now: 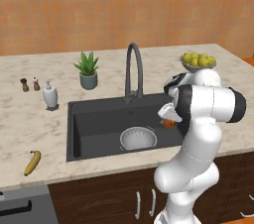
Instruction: Put the colander in the sink, put the banana, tangerine in the colander, and turn on the sink faucet and pour water over the colander.
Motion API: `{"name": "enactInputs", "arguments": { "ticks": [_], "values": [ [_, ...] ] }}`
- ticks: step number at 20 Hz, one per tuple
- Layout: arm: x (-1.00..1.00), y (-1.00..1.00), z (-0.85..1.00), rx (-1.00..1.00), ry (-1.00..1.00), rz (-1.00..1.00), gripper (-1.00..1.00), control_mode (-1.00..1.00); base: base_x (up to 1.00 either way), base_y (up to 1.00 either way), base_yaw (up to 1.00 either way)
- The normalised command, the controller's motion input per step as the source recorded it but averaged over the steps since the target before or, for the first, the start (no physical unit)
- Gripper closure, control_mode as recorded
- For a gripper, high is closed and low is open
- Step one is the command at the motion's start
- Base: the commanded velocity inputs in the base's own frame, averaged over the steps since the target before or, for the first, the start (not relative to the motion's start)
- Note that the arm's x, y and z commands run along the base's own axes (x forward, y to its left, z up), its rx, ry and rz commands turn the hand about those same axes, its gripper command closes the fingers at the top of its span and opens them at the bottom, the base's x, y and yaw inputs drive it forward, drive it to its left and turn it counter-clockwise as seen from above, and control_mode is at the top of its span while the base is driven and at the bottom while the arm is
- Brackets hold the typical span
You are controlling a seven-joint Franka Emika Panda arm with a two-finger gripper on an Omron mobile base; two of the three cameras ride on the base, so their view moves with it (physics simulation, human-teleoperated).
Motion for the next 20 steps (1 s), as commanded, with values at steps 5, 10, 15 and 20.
{"name": "enactInputs", "arguments": {
  "ticks": [5, 10, 15, 20],
  "values": [
    [0.33, 0.38, -0.43, 0.07, 0.00, 0.01, 1.00, -1.00, 0.00, 0.00, 0.00],
    [0.17, 0.31, -0.34, 0.12, 0.00, 0.05, 1.00, -1.00, 0.00, 0.00, 0.00],
    [0.02, 0.25, -0.26, 0.13, 0.00, 0.05, 1.00, -1.00, 0.00, 0.00, 0.00],
    [0.16, 0.32, -0.27, 0.11, 0.00, 0.04, 1.00, -1.00, 0.00, 0.00, 0.00]
  ]
}}
